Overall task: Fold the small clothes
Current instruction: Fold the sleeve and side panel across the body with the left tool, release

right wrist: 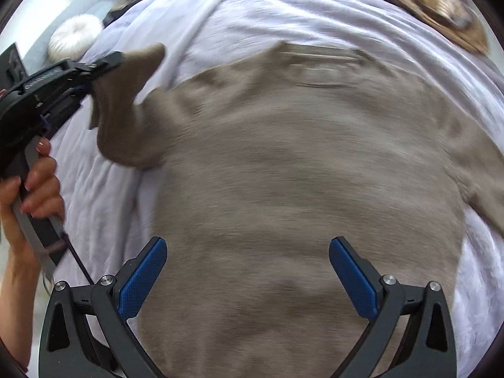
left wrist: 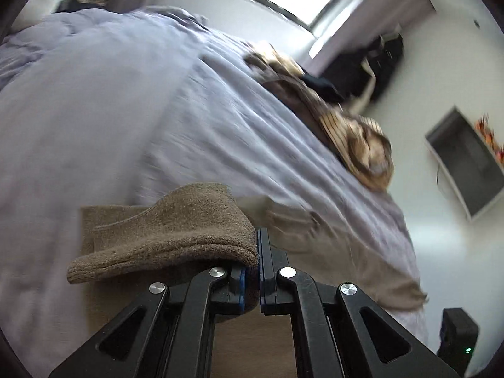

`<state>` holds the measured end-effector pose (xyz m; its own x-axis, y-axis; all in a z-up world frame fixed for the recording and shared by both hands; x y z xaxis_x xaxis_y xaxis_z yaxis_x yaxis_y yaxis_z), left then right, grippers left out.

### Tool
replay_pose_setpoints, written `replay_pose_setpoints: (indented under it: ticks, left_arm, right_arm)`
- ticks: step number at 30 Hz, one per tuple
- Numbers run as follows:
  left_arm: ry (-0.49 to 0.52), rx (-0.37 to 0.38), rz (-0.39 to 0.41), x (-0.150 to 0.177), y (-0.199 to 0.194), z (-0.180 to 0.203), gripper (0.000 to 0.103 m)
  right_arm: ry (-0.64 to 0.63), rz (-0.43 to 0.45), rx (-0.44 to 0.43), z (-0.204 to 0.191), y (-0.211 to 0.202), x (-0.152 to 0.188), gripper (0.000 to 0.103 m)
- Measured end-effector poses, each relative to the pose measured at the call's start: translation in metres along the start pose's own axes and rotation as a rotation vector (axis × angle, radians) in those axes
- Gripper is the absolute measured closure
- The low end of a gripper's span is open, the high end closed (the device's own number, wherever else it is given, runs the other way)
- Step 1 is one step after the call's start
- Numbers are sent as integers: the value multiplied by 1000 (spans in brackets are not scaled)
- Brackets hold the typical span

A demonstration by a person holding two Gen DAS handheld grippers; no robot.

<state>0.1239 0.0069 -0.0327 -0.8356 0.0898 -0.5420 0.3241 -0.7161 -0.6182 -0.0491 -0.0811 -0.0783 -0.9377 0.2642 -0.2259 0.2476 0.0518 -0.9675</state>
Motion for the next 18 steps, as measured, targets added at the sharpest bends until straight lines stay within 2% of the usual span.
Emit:
replay_pose_setpoints:
  ticks: [5, 8, 11, 14, 18]
  left_arm:
    - [109, -49, -180, 44, 87, 51, 97]
    - [144, -100, -278, 68, 122, 58, 96]
    - [121, -126, -333, 90, 127, 49, 96]
    - [97, -123, -354, 94, 112, 43, 96]
    - [129, -114, -322, 85, 68, 40, 96]
  right_arm:
    - [137, -15, 23, 64, 2, 10, 0]
    - [215, -39, 32, 99, 10, 18, 0]
    - [282, -62, 21, 124, 17, 23, 0]
    - [310, -52, 1, 137, 17, 20, 0]
    - [212, 10, 39, 130, 10, 1, 0]
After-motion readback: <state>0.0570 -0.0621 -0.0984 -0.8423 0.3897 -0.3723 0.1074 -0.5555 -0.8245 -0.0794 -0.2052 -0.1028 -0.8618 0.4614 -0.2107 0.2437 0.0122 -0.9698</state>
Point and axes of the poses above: each gripper's, at about its wrist camera, not at the fingertips, and y roughly the way its jaws point, z to its right, x to its underside, the point moved 7 cm from there along y, roughly the way its jaws point, and after that the axes turned 7 degrees about x, right-handed, at the moved point
